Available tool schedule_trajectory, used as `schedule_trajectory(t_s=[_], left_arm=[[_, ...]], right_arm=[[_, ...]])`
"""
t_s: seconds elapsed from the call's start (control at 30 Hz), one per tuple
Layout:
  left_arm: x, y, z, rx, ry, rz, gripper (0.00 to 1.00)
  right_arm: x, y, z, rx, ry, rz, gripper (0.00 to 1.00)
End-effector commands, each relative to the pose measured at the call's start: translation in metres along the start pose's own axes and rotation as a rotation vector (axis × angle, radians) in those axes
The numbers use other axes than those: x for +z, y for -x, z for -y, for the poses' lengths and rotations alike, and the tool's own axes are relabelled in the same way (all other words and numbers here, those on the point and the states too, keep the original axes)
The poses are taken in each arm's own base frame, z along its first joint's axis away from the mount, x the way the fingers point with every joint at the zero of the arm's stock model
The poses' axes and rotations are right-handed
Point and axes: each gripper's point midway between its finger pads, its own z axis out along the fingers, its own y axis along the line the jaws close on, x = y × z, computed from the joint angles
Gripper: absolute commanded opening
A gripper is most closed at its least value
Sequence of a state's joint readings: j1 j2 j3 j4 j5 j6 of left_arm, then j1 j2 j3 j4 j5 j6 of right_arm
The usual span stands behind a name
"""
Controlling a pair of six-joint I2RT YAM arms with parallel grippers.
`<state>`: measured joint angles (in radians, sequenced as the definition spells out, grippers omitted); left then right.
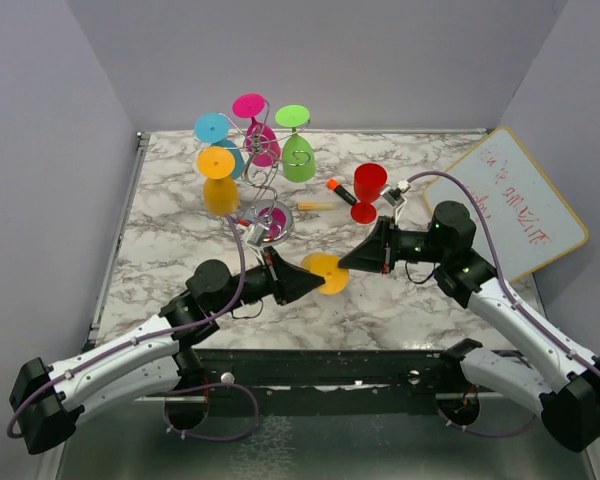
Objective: Take the wine glass off the wine glass rack
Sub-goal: Place the wine glass at the center of the board.
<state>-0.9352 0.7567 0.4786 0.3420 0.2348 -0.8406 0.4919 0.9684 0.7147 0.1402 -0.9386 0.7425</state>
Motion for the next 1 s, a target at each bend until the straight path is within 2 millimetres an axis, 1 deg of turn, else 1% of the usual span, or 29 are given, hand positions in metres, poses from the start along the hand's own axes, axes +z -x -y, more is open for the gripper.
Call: schedule_trajectory(t_s=[0.0,0.13,0.2,0.33,0.37,0.47,0.5,0.6,0.67,0.73,0.8,0.9,0.97], left_arm=[[-0.004,0.010,0.015,0.024,-0.052,0.031,0.12],[-0.004,0.010,0.015,0.019,-0.053,0.032,0.08],[-0.004,0.010,0.015,0.019,-0.052,0.031,0.01],[-0.002,0.009,0.017,0.027,-0.058,0.020,0.00],[-0.001,0.009,0.018,0.031,-0.063,0.012,0.00],[0.000,0.006,0.022,0.046,-0.083,-0.011,0.00],[-0.001,0.004,0.022,0.047,-0.090,-0.020,0.00],[-0.004,-0.004,0.018,0.047,-0.088,-0.038,0.00],[-0.006,-0.009,0.015,0.049,-0.088,-0.054,0.00],[-0.007,-0.014,0.015,0.053,-0.098,-0.073,0.00],[-0.009,-0.019,0.015,0.064,-0.109,-0.097,0.00],[-0.012,-0.022,0.011,0.082,-0.089,-0.113,0.00],[-0.015,-0.020,0.007,0.113,-0.059,-0.110,0.00]], right_arm=[[-0.002,-0.007,-0.008,-0.013,0.038,-0.014,0.01],[-0.002,-0.008,-0.010,-0.012,0.054,-0.012,0.01],[-0.003,-0.009,-0.011,-0.012,0.059,-0.018,0.01],[-0.003,-0.012,-0.011,-0.004,0.061,-0.023,0.06],[-0.004,-0.012,-0.011,-0.004,0.061,-0.023,0.08],[-0.004,-0.011,-0.008,-0.012,0.039,-0.016,0.21],[-0.003,-0.008,-0.006,-0.014,0.019,-0.012,0.24],[-0.003,-0.004,0.000,-0.006,-0.031,-0.007,0.37],[-0.004,-0.002,0.001,-0.005,-0.050,-0.002,0.43],[-0.005,0.002,0.000,-0.012,-0.071,0.013,0.53],[-0.008,0.000,0.003,0.000,-0.108,0.015,0.61],[-0.012,0.007,0.005,-0.010,-0.156,0.044,0.67],[-0.014,0.014,0.006,-0.012,-0.198,0.072,0.69]])
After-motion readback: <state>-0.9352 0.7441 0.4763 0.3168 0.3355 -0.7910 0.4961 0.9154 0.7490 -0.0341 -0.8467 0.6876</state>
